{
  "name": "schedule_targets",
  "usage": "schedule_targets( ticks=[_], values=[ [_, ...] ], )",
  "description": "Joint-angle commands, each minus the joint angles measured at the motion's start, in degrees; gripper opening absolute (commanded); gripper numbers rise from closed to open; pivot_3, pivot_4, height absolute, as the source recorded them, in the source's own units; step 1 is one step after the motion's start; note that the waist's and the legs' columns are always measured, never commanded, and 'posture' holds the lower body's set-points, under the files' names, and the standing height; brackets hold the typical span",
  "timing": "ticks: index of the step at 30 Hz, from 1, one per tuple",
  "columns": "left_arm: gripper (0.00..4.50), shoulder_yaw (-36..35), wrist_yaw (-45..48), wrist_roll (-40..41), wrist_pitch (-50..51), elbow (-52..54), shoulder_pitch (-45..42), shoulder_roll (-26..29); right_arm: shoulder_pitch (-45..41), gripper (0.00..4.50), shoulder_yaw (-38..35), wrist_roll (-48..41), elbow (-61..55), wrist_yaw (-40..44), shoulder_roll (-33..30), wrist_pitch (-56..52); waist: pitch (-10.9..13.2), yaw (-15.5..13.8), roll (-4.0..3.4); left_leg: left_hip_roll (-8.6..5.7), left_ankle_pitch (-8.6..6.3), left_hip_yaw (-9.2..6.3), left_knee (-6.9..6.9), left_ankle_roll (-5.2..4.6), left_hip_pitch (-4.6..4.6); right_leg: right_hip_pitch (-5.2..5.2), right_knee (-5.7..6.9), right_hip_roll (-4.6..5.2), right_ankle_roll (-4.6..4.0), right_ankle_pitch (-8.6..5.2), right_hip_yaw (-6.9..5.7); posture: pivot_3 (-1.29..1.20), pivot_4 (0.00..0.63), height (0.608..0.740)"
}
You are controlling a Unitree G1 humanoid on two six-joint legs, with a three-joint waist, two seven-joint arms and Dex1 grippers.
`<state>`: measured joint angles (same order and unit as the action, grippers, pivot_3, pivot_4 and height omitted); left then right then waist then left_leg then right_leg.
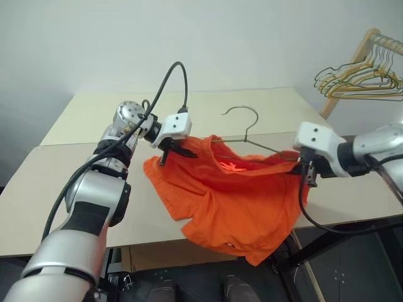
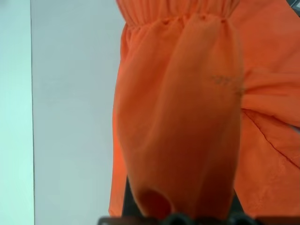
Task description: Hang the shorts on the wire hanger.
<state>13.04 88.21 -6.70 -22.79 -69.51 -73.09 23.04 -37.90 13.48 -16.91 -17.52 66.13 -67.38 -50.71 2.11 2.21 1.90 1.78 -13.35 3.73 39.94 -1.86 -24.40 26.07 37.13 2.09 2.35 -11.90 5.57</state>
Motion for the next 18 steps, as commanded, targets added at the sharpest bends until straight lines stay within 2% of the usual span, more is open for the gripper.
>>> schedule_targets(
  ticks=[1, 2, 8, 14, 16, 18],
  values=[
    [0.0, -2.1, 0.6, 1.9, -1.9, 1.4, -0.7, -0.7, -1.3, 0.01, -2.3, -1.6, -0.5, 0.8, 0.3, -2.2, 0.0, 0.0, 0.0, 0.01, 0.0, 0.0, 0.0, 0.0, 0.0, 0.0, 0.01, 0.0, 0.0, 0.0, 0.0, -0.01, 0.0, 0.74],
    [0.0, -2.3, 0.8, 2.1, -2.0, 1.3, -0.6, -0.8, -1.0, 0.01, -2.7, -2.1, -0.6, 0.9, 0.3, -2.5, 0.0, 0.0, 0.0, 0.01, 0.0, 0.0, 0.0, 0.0, 0.0, 0.0, 0.01, 0.0, 0.0, 0.0, -0.01, -0.02, 0.0, 0.74],
    [1.71, -5.9, 4.1, 7.1, 1.7, 2.2, -1.4, -1.6, 6.3, 0.0, -12.0, -11.0, -5.3, 0.3, -0.1, -12.4, 0.0, -0.2, 0.0, 0.0, 0.0, -0.02, 0.0, 0.0, -0.02, -0.02, 0.0, 0.0, -0.04, 0.02, -0.01, -0.02, 0.0, 0.74],
    [3.72, -12.1, 0.9, 11.8, 6.3, 3.3, -3.0, -1.3, 23.7, 0.0, -32.3, -20.5, -15.6, -6.1, 6.1, -28.6, 0.0, -0.7, 0.03, -0.02, 0.0, -0.14, 0.03, 0.0, -0.02, -0.08, 0.01, 0.0, -0.02, 0.03, -0.03, -0.03, 0.0, 0.74],
    [4.41, -14.9, -4.4, 13.6, 6.5, 4.7, -2.6, -1.8, 29.0, 0.0, -39.9, -22.2, -18.9, -8.7, 10.7, -34.5, 0.0, -0.8, 0.03, -0.02, 0.0, -0.15, 0.04, 0.0, 0.06, -0.15, 0.03, -0.01, 0.0, 0.02, -0.04, -0.04, 0.0, 0.74],
    [4.46, -17.0, -8.3, 15.0, 8.7, 5.6, -2.6, -2.0, 32.3, 0.0, -46.9, -23.0, -21.3, -11.3, 15.6, -40.3, 0.0, -1.0, 0.05, 0.0, 0.0, -0.24, 0.07, 0.0, 0.16, -0.35, 0.01, -0.03, 0.24, -0.09, -0.11, -0.05, 0.0, 0.74]
  ],
)
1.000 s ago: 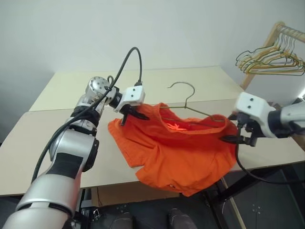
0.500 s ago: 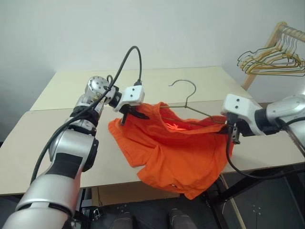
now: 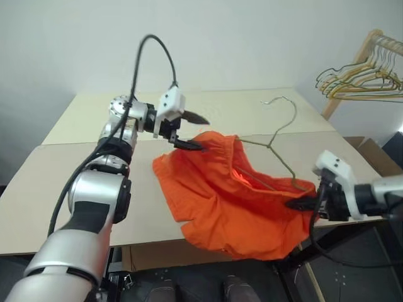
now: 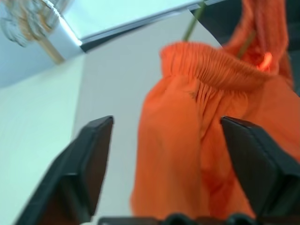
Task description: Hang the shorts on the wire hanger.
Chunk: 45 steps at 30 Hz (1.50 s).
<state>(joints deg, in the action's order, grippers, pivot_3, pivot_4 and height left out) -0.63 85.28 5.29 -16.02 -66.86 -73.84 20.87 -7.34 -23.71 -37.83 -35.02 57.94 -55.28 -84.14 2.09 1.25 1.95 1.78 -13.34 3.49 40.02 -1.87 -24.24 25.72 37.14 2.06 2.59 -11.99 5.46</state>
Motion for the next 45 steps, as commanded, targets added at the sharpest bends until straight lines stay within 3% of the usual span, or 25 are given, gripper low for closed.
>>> schedule_targets(
  ticks=[1, 4, 8, 15, 21, 26, 30, 35, 41, 45],
  values=[
    [4.46, -4.4, -6.4, 4.2, 3.8, 4.0, -1.6, 0.0, 3.9, 0.0, -12.9, -3.0, -4.3, -5.2, 5.3, -8.0, 0.0, 0.0, -0.02, 0.02, 0.0, -0.02, 0.06, 0.0, 0.09, -0.13, 0.0, -0.03, 0.13, -0.07, -0.02, -0.06, 0.0, 0.74],
    [4.46, -7.1, -7.6, 9.1, 11.8, 11.0, 0.8, -1.1, 9.1, 0.0, -20.9, -5.9, -4.5, -12.9, 9.1, -8.4, 0.0, 0.1, -0.02, 0.02, -0.01, -0.01, 0.02, 0.01, 0.53, -0.61, -0.06, -0.01, 0.24, -0.13, -0.01, -0.08, 0.0, 0.74],
    [4.46, -8.3, -12.4, 15.5, 24.3, 29.1, 8.8, -3.3, 10.9, 0.0, -28.5, -10.9, -3.4, -25.1, 11.5, -8.4, -0.1, 1.1, -0.14, -0.04, -0.01, 0.05, -0.17, 0.02, 0.81, -0.8, -0.15, 0.12, 0.28, -0.16, 0.04, -0.11, 0.0, 0.74],
    [4.46, -8.6, -24.2, 27.5, 44.7, 60.2, 22.3, -5.9, 7.5, 0.0, -34.8, -20.9, 8.4, -49.8, 7.9, -8.4, -0.2, 3.5, -0.26, -0.02, -0.04, -0.01, -0.34, 0.03, 1.05, -1.0, -0.16, 0.11, 0.24, -0.28, 0.1, -0.12, 0.0, 0.74],
    [4.46, -9.7, -31.0, 33.7, 51.9, 68.0, 24.1, -5.9, -0.3, 0.0, -34.7, -30.2, 25.2, -69.1, -1.0, -8.4, -0.4, 4.6, -0.6, -0.12, -0.1, 0.01, -0.39, -0.06, 1.49, -1.61, -0.44, 0.16, 0.22, -0.43, 0.15, -0.11, 0.0, 0.74],
    [4.46, -9.3, -32.8, 35.2, 52.3, 68.6, 24.2, -5.0, -17.9, 0.0, -35.5, -33.3, 46.2, -87.3, -4.7, -8.4, -0.4, 5.8, -0.75, -0.16, -0.1, 0.01, -0.73, -0.07, 2.03, -2.29, -1.02, 0.12, 0.0, -0.56, 0.22, -0.11, 0.0, 0.74],
    [4.46, -8.7, -33.7, 35.8, 52.1, 69.3, 25.0, -4.7, -30.9, 0.0, -36.2, -30.8, 57.0, -97.5, -6.4, -8.4, -0.5, 6.3, -0.94, -0.45, -0.1, -0.01, -1.25, -0.07, 2.25, -2.57, -1.38, 0.2, 0.11, -0.64, 0.58, -0.11, 0.0, 0.74],
    [4.46, -8.2, -34.2, 36.1, 51.6, 69.6, 25.4, -4.3, -41.1, 0.0, -41.1, -23.7, 64.6, -107.6, -5.1, -8.2, -0.5, 6.8, -0.98, -0.73, -0.15, -0.03, -1.4, -0.16, 2.22, -2.57, -1.44, 0.29, 0.29, -0.75, 0.89, -0.1, 0.0, 0.74],
    [4.46, -7.7, -34.4, 36.3, 51.7, 69.9, 25.7, -4.1, -48.2, 0.0, -49.8, -9.4, 63.3, -115.7, -1.0, -5.9, -0.6, 7.3, -1.03, -1.07, -0.14, -0.2, -1.33, -0.17, 2.14, -2.61, -1.64, 0.29, 0.74, -0.83, 1.73, -0.1, 0.0, 0.74],
    [4.46, -7.4, -34.1, 36.6, 52.0, 70.1, 25.9, -3.6, -49.7, 0.0, -52.7, -1.4, 60.8, -115.3, 1.3, -6.7, -0.6, 7.4, -1.11, -1.06, -0.16, -0.28, -1.33, -0.23, 1.95, -2.66, -2.05, 0.29, 0.92, -0.7, 1.77, -0.1, 0.0, 0.74]
  ],
)
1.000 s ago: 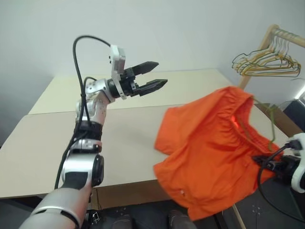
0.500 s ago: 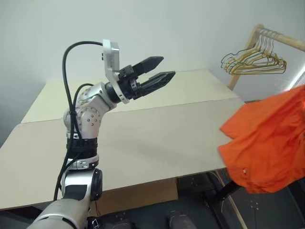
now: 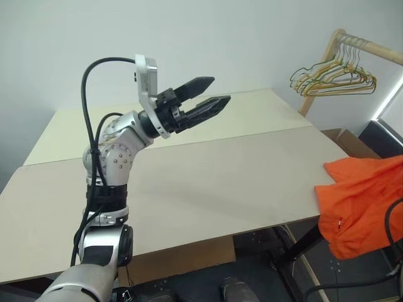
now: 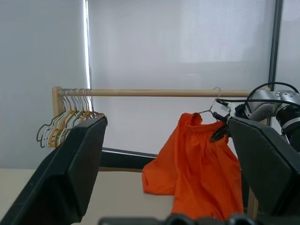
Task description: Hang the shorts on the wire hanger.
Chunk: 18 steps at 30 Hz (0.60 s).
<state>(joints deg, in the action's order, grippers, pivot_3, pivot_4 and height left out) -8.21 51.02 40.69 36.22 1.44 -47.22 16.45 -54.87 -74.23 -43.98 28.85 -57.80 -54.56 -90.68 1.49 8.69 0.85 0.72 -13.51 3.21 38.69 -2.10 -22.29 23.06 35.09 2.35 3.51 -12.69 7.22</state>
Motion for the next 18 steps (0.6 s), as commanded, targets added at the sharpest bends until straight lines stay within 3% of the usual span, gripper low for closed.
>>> schedule_targets(
  ticks=[1, 5, 10, 18],
  values=[
    [4.46, 0.2, 0.2, 1.2, -0.2, 1.8, -0.8, 0.9, -2.8, 0.0, -2.7, 6.4, -3.7, 1.1, 1.0, -0.8, 0.0, 0.0, 0.0, 0.0, -0.02, 0.0, 0.0, -0.04, -0.02, 0.0, -0.04, 0.0, 0.01, 0.01, 0.01, -0.1, 0.0, 0.74],
    [4.46, 0.4, 0.1, 1.4, 0.1, 1.9, -0.6, 1.5, -1.8, 0.0, -1.0, 11.0, -7.7, 4.7, 2.3, -1.8, 0.0, 0.0, -0.01, 0.01, -0.12, -0.02, -0.04, -0.2, -0.07, 0.02, -0.09, 0.0, 0.03, -0.03, -0.04, -0.09, 0.0, 0.74],
    [4.5, 0.7, 0.4, 1.5, 0.2, 1.9, -0.7, 2.2, 0.2, 1.48, 3.3, 13.1, -15.7, 9.1, 5.4, -1.8, 0.0, 0.0, -0.12, 0.01, -0.13, -0.02, -0.11, -0.21, -0.04, 0.03, -0.08, 0.0, 0.07, -0.04, -0.01, -0.09, 0.0, 0.74],
    [4.5, 0.9, 0.0, 0.9, -0.2, 1.7, -0.8, 3.2, 7.2, 4.12, 21.0, 20.3, -38.3, 15.2, 7.4, -1.8, 0.0, 0.0, -0.55, 0.01, -0.13, -0.02, -0.1, -0.21, 0.01, 0.04, 0.0, 0.02, 0.08, -0.04, 0.03, -0.07, 0.0, 0.74]
  ],
)
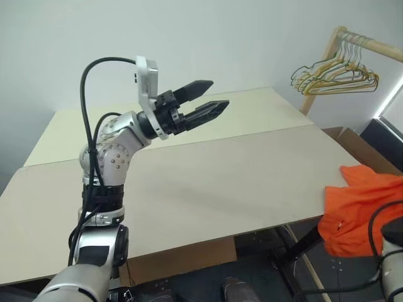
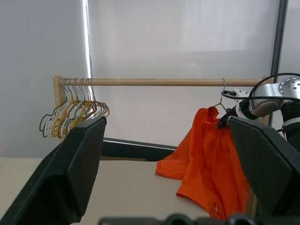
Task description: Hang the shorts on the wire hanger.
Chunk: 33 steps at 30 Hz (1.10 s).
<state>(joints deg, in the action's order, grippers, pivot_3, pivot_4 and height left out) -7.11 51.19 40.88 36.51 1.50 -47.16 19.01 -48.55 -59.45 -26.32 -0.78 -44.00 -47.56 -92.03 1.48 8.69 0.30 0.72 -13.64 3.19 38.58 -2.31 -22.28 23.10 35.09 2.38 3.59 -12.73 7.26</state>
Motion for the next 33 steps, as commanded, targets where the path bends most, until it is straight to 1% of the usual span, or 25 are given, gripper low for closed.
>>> schedule_targets(
  ticks=[1, 2, 4, 6, 7, 9, 10, 11, 12, 14, 16, 17, 18, 21, 22, 25, 26, 30, 33],
  values=[
    [4.5, -0.2, -0.2, 0.7, -0.6, 1.6, -0.9, 0.7, 1.4, 4.44, 7.8, 3.9, -10.7, 1.9, 0.7, -0.5, 0.0, 0.1, -0.01, 0.01, 0.0, 0.0, 0.0, 0.0, 0.0, 0.01, 0.03, 0.0, 0.0, 0.0, 0.01, -0.07, 0.0, 0.74],
    [4.5, -0.2, -0.3, 0.5, -0.7, 1.6, -0.8, 0.7, 2.4, 4.44, 10.6, 5.9, -13.7, 1.7, 1.0, -0.4, 0.0, 0.1, 0.0, 0.01, 0.0, 0.01, 0.0, 0.0, 0.0, 0.02, 0.02, 0.0, 0.0, 0.0, 0.02, -0.06, 0.0, 0.74],
    [4.5, 0.2, -0.9, -0.4, -1.3, 1.8, -0.5, 0.9, 6.9, 4.44, 18.8, 10.2, -19.9, 1.5, -0.4, 2.5, 0.0, 0.0, -0.01, 0.03, 0.0, 0.01, 0.01, 0.0, 0.01, 0.02, 0.03, -0.01, -0.01, 0.01, 0.03, -0.06, 0.0, 0.74],
    [4.5, 0.4, -1.7, -1.1, -1.6, 1.9, -0.1, 1.1, 13.9, 4.44, 30.0, 16.7, -26.0, 0.7, -5.0, 9.3, 0.0, -0.1, -0.02, 0.03, 0.0, 0.0, 0.02, 0.0, -0.01, 0.03, 0.04, 0.0, -0.01, 0.0, 0.02, -0.05, 0.0, 0.74],
    [4.5, 0.4, -2.0, -1.3, -1.7, 1.8, 0.1, 1.2, 16.0, 4.44, 34.3, 20.1, -28.0, 0.2, -6.3, 14.0, 0.0, -0.1, -0.06, 0.03, 0.0, 0.02, 0.02, 0.0, -0.01, 0.05, 0.06, 0.04, -0.02, -0.01, 0.04, -0.05, 0.0, 0.74],
    [4.5, 0.4, -1.7, -2.0, -3.6, 1.8, 0.8, 1.5, 18.3, 4.44, 41.1, 25.0, -30.6, 2.0, -7.9, 23.4, 0.0, -0.1, -0.07, 0.01, 0.0, 0.08, 0.02, 0.0, -0.01, 0.08, 0.03, 0.08, 0.01, -0.03, 0.08, -0.03, 0.0, 0.74],
    [4.5, 0.6, -1.4, -2.6, -4.8, 1.9, 1.3, 1.7, 18.2, 4.44, 43.1, 25.8, -31.3, 3.6, -7.3, 26.8, 0.0, -0.1, -0.05, 0.02, 0.0, 0.12, 0.02, 0.0, 0.0, 0.08, 0.02, 0.07, 0.01, -0.03, 0.12, -0.03, 0.0, 0.74],
    [4.5, 1.0, -1.6, -3.9, -5.9, 2.1, 1.9, 2.1, 18.2, 4.44, 45.7, 24.9, -31.8, 7.7, -6.2, 31.5, 0.0, -0.1, 0.0, 0.0, 0.0, 0.15, 0.02, 0.01, 0.02, 0.08, 0.0, 0.07, 0.02, -0.02, 0.13, -0.01, 0.0, 0.74],
    [4.5, 1.0, -2.2, -4.5, -6.0, 2.2, 2.5, 2.5, 18.2, 4.44, 48.0, 22.5, -32.1, 13.5, -4.6, 35.4, 0.1, -0.1, 0.1, -0.01, 0.0, 0.15, 0.02, 0.01, 0.04, 0.06, 0.0, 0.05, 0.02, -0.02, 0.13, -0.01, 0.0, 0.74],
    [4.5, 1.6, -2.8, -6.4, -7.0, 2.7, 3.9, 3.7, 19.7, 4.44, 50.8, 19.3, -32.3, 22.8, -1.7, 42.9, 0.1, -0.2, 0.49, 0.04, 0.0, 0.14, 0.02, 0.0, 0.23, -0.09, 0.02, -0.03, 0.01, 0.0, 0.11, 0.03, 0.0, 0.74],
    [4.5, 2.2, -2.4, -8.1, -8.0, 3.8, 5.6, 5.3, 22.1, 4.44, 51.6, 16.4, -32.1, 31.8, -0.2, 47.8, 0.2, -0.7, 0.68, 0.09, 0.02, 0.04, 0.02, -0.02, 0.23, -0.12, 0.04, -0.1, -0.02, 0.06, 0.03, 0.06, 0.0, 0.74],
    [4.5, 2.7, -2.4, -9.2, -8.7, 4.6, 6.7, 6.2, 23.3, 4.44, 51.5, 14.9, -32.0, 35.8, 0.5, 49.9, 0.2, -1.5, 0.69, 0.09, 0.02, 0.02, 0.02, -0.03, 0.22, -0.12, 0.04, -0.1, 0.05, 0.1, 0.01, 0.07, 0.0, 0.74],
    [4.5, 2.8, -2.5, -9.9, -8.8, 5.7, 8.1, 7.1, 24.2, 4.44, 50.9, 12.2, -31.8, 40.0, 1.3, 49.5, 0.2, -2.1, 0.7, 0.1, 0.03, 0.02, 0.02, -0.03, 0.18, -0.08, 0.04, -0.09, 0.15, 0.16, 0.01, 0.1, 0.0, 0.74],
    [4.5, 3.4, -2.7, -12.3, -9.7, 9.2, 12.4, 10.1, 27.5, 4.44, 50.9, 9.7, -30.1, 50.0, 0.5, 51.5, 0.2, -4.6, 0.76, 0.1, 0.01, -0.02, 0.02, -0.06, -0.02, 0.05, 0.02, 0.0, 0.3, 0.24, -0.08, 0.16, 0.0, 0.74],
    [4.5, 3.4, -2.9, -12.7, -9.6, 10.3, 13.8, 10.9, 29.1, 4.44, 51.2, 10.2, -29.5, 53.7, -0.6, 54.3, 0.3, -5.5, 0.81, 0.1, -0.02, -0.02, 0.02, -0.09, -0.03, 0.09, 0.02, 0.03, 0.26, 0.24, -0.11, 0.18, 0.0, 0.74],
    [4.5, 3.2, -4.1, -14.3, -9.5, 12.2, 17.3, 12.8, 30.4, 4.44, 50.0, 6.4, -28.5, 62.7, -1.3, 55.1, 0.3, -8.4, 0.91, 0.1, -0.05, -0.03, 0.01, -0.13, -0.14, 0.15, -0.05, 0.12, 0.0, 0.37, -0.21, 0.22, 0.0, 0.74],
    [4.5, 3.1, -4.6, -14.7, -9.5, 12.5, 18.1, 13.1, 30.7, 4.44, 49.3, 4.9, -28.4, 65.2, -1.1, 55.3, 0.3, -9.5, 0.94, 0.1, -0.06, -0.03, 0.01, -0.14, -0.14, 0.15, -0.06, 0.13, -0.02, 0.36, -0.24, 0.23, 0.0, 0.74],
    [4.5, 2.9, -4.4, -15.4, -10.4, 14.2, 20.4, 14.9, 30.8, 4.44, 47.0, -0.5, -27.1, 73.6, -1.2, 54.7, 0.5, -12.2, 1.16, 0.12, -0.06, -0.04, 0.03, -0.14, -0.16, 0.16, -0.05, 0.14, -0.17, 0.28, -0.39, 0.24, 0.0, 0.74],
    [4.5, 2.6, -4.1, -14.4, -9.7, 15.1, 21.2, 15.7, 31.3, 4.44, 47.1, 0.0, -25.4, 78.1, -2.8, 56.0, 0.5, -13.6, 1.26, 0.14, -0.05, 0.02, 0.05, -0.13, -0.15, 0.17, -0.05, 0.15, -0.39, 0.16, -0.42, 0.25, 0.0, 0.74]
  ],
)
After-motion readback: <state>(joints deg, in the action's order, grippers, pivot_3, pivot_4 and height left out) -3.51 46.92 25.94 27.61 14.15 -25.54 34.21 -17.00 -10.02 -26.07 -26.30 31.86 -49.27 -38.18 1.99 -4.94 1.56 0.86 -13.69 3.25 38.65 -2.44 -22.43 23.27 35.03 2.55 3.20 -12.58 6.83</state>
